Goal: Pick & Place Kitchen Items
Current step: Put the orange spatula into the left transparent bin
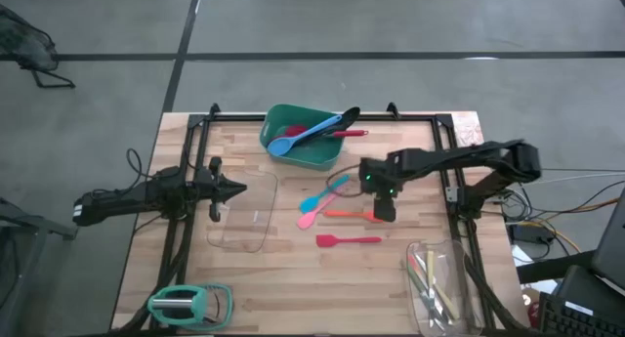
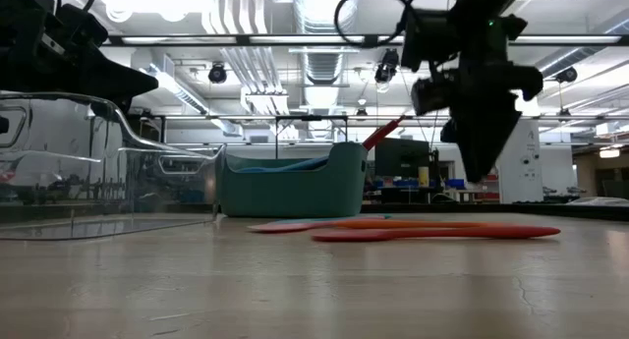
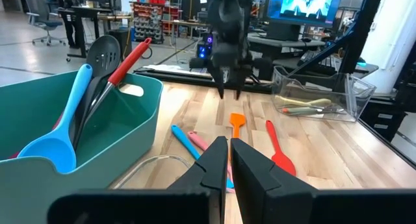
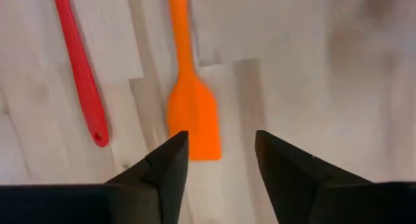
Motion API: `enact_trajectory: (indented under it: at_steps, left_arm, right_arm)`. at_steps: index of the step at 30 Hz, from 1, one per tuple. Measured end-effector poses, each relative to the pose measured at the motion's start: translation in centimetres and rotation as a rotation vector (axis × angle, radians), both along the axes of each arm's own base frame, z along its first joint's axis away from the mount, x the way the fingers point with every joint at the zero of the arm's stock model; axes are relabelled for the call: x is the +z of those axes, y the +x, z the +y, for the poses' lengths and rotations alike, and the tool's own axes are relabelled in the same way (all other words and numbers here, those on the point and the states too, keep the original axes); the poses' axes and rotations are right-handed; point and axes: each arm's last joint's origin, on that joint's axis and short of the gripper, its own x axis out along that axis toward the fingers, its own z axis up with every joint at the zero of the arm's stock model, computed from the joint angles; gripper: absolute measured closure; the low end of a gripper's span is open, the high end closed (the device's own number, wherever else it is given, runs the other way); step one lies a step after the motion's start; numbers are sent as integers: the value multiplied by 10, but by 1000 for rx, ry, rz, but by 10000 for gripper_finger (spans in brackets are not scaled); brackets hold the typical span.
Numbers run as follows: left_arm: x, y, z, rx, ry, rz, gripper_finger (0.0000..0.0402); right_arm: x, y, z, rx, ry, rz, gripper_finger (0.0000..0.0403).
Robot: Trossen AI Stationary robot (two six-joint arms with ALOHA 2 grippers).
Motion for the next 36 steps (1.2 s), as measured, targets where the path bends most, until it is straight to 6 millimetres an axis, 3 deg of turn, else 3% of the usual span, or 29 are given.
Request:
enact_trajectory:
  at_steps: [7, 18, 28, 36]
  left_arm:
    - [0, 0, 0, 0, 0, 1, 376]
    - [0, 0, 0, 0, 0, 1, 376]
    - [0, 0, 0, 0, 0, 2, 376]
    - [0, 0, 0, 0, 0, 2, 376]
  right_arm:
    - [-25, 18, 21, 82, 8, 96, 191]
    - [-47, 18, 39, 131, -119, 187, 186]
    - [-57, 16, 42, 134, -139, 143, 225]
    - [-56, 17, 42, 136, -139, 124, 291]
